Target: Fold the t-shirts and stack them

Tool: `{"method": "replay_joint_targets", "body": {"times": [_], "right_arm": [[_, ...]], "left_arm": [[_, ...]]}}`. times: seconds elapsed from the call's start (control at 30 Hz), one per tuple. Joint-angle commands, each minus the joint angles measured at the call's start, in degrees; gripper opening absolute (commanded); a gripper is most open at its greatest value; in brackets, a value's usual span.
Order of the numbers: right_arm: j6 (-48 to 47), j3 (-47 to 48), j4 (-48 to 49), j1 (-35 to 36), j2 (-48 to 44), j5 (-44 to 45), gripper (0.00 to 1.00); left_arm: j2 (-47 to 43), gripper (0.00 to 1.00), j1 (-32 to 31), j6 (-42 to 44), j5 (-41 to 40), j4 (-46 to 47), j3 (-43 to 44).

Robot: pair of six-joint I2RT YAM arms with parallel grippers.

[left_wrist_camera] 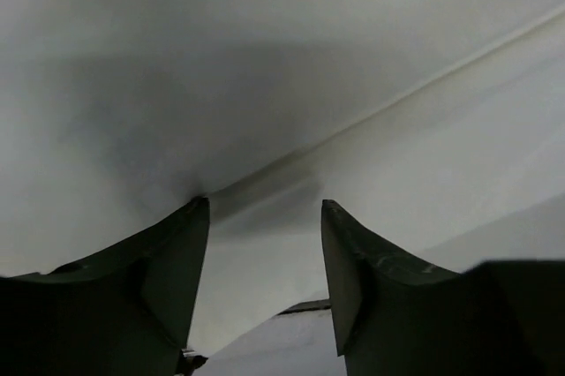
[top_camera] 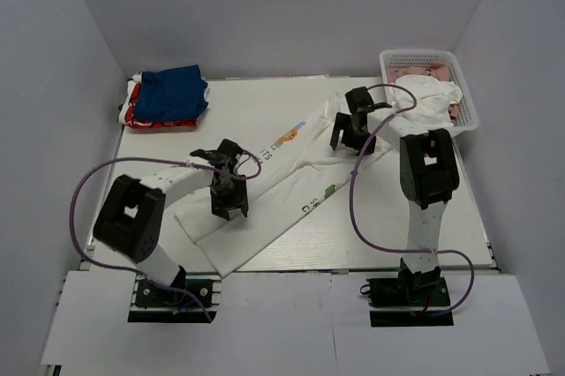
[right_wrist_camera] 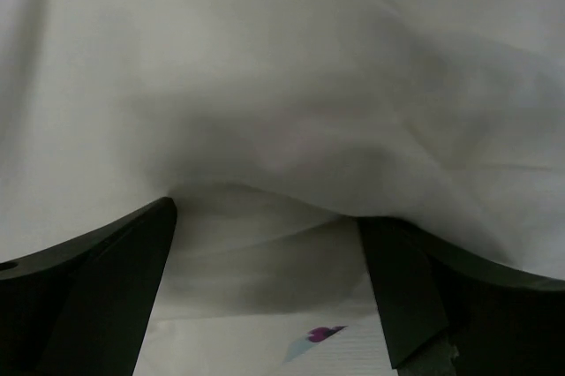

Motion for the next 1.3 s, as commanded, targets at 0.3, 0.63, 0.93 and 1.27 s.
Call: {"method": "replay_joint_targets", "body": {"times": [0.3,0.63,0.93,1.27], "right_arm": [[0.1,28.9,-10.7,-0.2,24.8,-4.8,0.90],[9.4,44.3,10.6,0.1,38.9,-16.2,0.90],[9.0,48.0,18.4,0.7,34.4,-16.9,0.90],[-9.3,42.8,7.8,2.5,13.5,-14.8,0.90]], "left_arm": [[16.5,0.61,-14.8,-3.4,5.3,-1.9,6.0],[31.0,0.63,-24.3,-8.2,5.9,0.7,26.8],[29.5,0.65,-28.6,-13.2,6.3,4.7,30.3],[8.9,0.99,-34.2,-12.7,-20.2,-2.2,26.3]]}}
